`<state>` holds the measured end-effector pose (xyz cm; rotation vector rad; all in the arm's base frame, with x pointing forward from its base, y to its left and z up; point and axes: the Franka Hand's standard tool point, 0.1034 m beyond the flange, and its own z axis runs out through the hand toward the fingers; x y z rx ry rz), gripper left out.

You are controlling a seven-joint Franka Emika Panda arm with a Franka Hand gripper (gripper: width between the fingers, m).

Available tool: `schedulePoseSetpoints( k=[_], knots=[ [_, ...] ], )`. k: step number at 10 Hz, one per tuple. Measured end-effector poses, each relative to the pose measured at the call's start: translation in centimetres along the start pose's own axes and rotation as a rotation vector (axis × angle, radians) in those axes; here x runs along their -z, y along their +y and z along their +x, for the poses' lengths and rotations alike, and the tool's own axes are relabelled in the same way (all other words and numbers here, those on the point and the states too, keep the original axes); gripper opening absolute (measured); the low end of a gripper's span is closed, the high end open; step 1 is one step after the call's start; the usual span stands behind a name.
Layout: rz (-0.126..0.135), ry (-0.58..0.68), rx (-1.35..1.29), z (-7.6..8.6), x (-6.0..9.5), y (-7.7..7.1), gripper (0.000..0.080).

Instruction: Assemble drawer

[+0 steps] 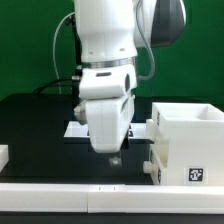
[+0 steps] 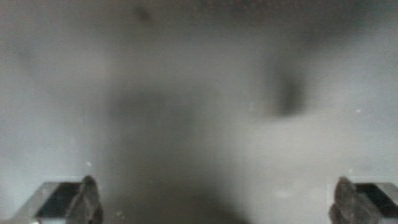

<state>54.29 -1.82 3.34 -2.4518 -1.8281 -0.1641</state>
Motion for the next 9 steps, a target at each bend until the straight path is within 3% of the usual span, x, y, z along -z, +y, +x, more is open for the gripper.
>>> schedulePoseSetpoints(
  k=[1, 2, 3, 4, 5, 9],
  knots=[
    [-0.015, -0.015, -0.066, -1.0, 1.3, -1.9, 0.0648],
    [-0.013, -0.027, -0.152, -1.2, 2.6, -3.8, 0.0648],
    [-0.033, -0.034, -0.263, -0.5, 4.5, -5.3, 0.0648],
    [-0.060, -0.033, -0.291, 0.0, 5.2, -6.8, 0.0648],
    [-0.066, -0.034, -0.282, 0.2, 5.4, -7.7, 0.0648],
    [-0.062, -0.033, -0.291, -0.1, 5.1, -7.3, 0.0648]
  ],
)
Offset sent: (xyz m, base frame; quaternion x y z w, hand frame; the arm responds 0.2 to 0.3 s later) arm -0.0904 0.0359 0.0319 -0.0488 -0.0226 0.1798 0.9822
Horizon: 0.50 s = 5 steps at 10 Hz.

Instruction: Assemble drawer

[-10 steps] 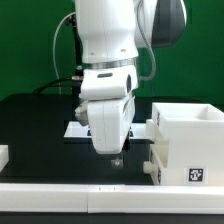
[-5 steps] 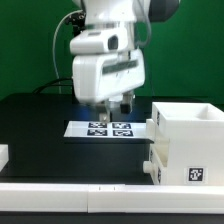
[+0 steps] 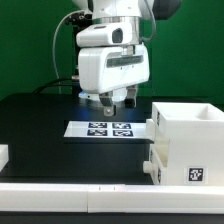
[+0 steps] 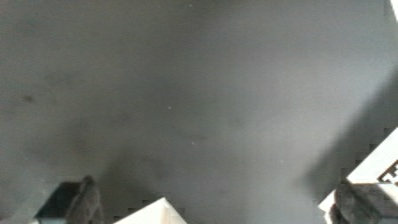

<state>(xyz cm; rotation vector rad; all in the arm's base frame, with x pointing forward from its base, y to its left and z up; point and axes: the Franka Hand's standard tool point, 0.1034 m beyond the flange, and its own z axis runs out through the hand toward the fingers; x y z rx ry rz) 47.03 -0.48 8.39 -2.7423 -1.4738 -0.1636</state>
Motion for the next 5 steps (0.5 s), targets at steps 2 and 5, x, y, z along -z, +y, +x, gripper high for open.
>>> schedulePoseSetpoints(
  k=[2, 5],
  knots=[
    [-0.049, 0.026, -0.192, 0.5, 0.1, -2.7, 0.0648],
    [-0.036, 0.051, -0.486, 5.2, -0.8, -8.3, 0.0648]
  ],
)
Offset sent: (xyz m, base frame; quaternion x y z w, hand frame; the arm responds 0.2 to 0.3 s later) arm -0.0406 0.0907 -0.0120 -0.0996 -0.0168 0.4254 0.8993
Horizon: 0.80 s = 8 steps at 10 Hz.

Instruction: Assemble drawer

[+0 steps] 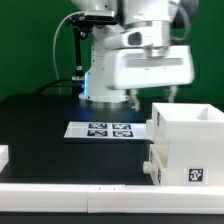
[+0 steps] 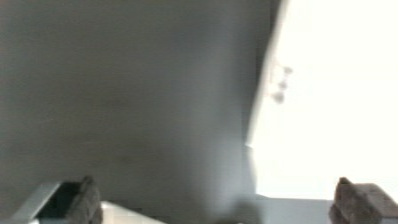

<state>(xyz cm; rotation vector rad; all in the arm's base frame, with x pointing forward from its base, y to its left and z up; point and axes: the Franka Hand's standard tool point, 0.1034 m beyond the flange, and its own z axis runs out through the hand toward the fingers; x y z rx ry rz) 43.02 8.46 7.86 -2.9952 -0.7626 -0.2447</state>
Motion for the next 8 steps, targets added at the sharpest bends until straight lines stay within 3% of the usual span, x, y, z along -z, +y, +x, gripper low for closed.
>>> schedulePoseSetpoints(
  k=[4, 8],
  knots=[
    [-0.003, 0.000, -0.025, -0.1, 0.0, 0.5, 0.0648],
    [0.013, -0.009, -0.564, 2.0, 0.7, -5.3, 0.0648]
  ],
)
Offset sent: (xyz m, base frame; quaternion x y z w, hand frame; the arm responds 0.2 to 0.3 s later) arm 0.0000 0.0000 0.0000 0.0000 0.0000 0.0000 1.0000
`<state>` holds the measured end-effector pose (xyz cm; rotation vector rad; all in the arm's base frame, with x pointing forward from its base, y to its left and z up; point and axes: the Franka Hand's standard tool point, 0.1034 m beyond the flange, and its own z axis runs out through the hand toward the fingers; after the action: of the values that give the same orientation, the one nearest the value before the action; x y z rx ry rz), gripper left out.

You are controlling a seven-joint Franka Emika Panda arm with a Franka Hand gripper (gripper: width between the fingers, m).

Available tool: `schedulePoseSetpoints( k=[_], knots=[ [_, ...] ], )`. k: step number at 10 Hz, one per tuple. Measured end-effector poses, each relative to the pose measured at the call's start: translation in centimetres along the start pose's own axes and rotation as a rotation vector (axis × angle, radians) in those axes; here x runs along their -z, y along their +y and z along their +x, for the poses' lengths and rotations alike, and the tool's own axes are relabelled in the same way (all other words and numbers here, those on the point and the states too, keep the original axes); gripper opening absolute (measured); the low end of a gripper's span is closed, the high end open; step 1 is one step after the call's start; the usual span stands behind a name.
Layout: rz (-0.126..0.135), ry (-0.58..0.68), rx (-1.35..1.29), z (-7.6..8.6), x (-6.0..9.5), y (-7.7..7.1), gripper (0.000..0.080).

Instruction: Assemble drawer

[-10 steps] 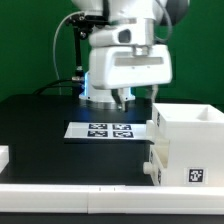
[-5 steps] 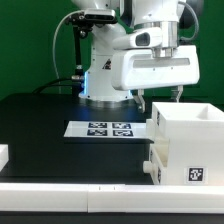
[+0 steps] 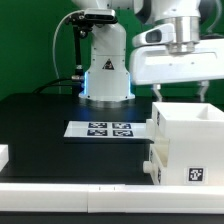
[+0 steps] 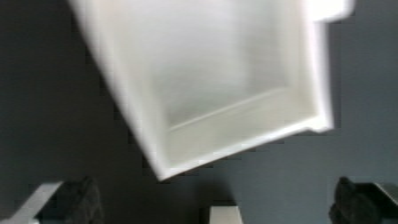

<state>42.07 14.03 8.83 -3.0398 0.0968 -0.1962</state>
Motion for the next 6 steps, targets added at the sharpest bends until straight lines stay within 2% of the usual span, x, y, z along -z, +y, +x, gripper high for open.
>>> schedulePoseSetpoints(
  k=[2, 5, 6],
  knots=[
    [0.004, -0.006, -0.018, 0.8, 0.0, -0.3, 0.0648],
    [0.002, -0.012, -0.032, 0.6, -0.3, -0.2, 0.0648],
    [-0.004, -0.029, -0.126, -0.2, -1.1, 0.6, 0.0648]
  ],
)
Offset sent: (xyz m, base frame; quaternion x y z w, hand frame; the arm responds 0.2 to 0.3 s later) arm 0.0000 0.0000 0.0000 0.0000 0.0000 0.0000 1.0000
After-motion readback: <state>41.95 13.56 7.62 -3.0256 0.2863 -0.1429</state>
